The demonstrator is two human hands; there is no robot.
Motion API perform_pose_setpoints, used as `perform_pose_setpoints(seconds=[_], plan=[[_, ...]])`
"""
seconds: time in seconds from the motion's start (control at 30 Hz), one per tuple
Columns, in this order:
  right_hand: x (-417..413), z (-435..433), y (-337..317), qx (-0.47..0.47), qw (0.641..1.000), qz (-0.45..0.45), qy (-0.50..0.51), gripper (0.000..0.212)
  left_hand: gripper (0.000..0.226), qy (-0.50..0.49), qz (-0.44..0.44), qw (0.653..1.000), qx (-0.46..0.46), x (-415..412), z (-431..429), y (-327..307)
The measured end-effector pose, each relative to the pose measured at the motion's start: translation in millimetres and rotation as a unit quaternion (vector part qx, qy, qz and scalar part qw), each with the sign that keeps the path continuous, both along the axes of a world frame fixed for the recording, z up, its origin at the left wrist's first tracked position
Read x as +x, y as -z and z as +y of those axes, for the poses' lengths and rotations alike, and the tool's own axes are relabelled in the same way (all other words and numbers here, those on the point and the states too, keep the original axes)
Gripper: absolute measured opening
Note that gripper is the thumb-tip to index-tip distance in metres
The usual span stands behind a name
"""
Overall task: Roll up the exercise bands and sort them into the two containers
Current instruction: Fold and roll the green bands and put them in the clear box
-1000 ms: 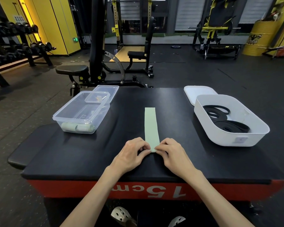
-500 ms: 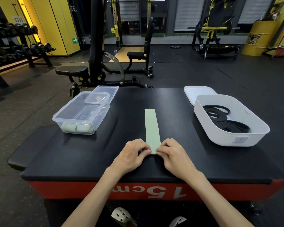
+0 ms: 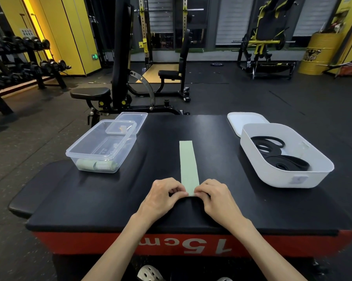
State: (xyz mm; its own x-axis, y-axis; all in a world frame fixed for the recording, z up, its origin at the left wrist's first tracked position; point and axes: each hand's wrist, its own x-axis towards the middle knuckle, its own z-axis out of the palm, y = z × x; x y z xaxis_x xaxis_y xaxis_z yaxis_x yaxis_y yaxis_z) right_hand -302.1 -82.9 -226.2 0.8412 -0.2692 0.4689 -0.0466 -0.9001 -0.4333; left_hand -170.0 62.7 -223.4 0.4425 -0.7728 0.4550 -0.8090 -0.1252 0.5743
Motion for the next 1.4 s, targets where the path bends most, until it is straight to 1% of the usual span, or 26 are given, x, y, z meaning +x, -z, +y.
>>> perform_pose_setpoints(seconds=[0.13, 0.27, 0.57, 0.73, 1.0, 1.23, 1.4], plan=[[2.7, -0.3, 0.6, 0.004, 1.0, -0.006, 0.006, 0.008, 0.012, 0.016, -0.014, 1.0, 0.003, 0.4, 2.5, 1.4], [3.8, -0.6, 1.3, -0.002, 1.0, -0.011, 0.017, 0.009, 0.008, 0.016, -0.022, 1.0, 0.008, 1.2, 1.0, 1.9], [1.4, 4.5, -1.9, -0.071, 0.997, -0.01, 0.011, 0.01, 0.006, -0.017, -0.01, 1.0, 0.017, 0.8, -2.4, 3.4], [-0.3, 3.7, -3.3, -0.044, 0.999, -0.008, -0.004, 0.004, 0.005, -0.029, -0.001, 0.999, 0.016, 1.2, -4.0, 2.8], [2.2, 0.5, 0.4, -0.016, 1.0, -0.001, 0.002, 0.004, 0.008, -0.028, 0.018, 0.999, 0.001, 1.5, -4.5, 0.8], [7.3, -0.7, 2.4, -0.005, 1.0, -0.002, 0.019, 0.007, 0.005, -0.01, 0.008, 1.0, -0.002, 3.4, -3.6, 1.9], [7.9, -1.3, 3.1, -0.005, 1.0, -0.011, 0.021, 0.007, 0.009, -0.002, 0.004, 1.0, 0.01, 4.9, -3.4, 2.7]])
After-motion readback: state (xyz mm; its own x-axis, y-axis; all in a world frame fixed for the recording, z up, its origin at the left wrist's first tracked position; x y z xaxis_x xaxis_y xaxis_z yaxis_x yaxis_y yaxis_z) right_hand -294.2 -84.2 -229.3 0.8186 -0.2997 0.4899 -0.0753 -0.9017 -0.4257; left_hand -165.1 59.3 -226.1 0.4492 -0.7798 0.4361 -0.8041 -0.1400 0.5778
